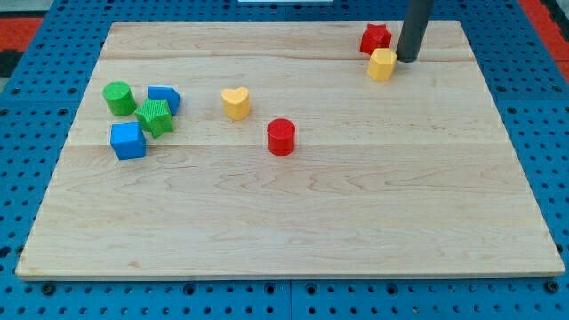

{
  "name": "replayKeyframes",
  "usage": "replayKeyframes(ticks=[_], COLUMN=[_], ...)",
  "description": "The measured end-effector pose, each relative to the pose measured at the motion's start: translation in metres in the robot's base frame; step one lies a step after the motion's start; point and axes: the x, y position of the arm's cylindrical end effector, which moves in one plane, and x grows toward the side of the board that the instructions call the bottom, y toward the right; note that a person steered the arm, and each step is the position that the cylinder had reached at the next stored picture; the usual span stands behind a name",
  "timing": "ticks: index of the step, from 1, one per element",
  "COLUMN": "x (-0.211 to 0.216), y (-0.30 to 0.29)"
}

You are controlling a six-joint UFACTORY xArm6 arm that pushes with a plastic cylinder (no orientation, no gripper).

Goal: Put the red circle to the bottom of the yellow hexagon

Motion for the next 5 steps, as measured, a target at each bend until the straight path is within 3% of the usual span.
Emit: replayKeyframes(ticks=[2,3,4,5], x=[0.0,0.008,0.091,0.183], y=[-0.018,0.005,0.045,-0.017])
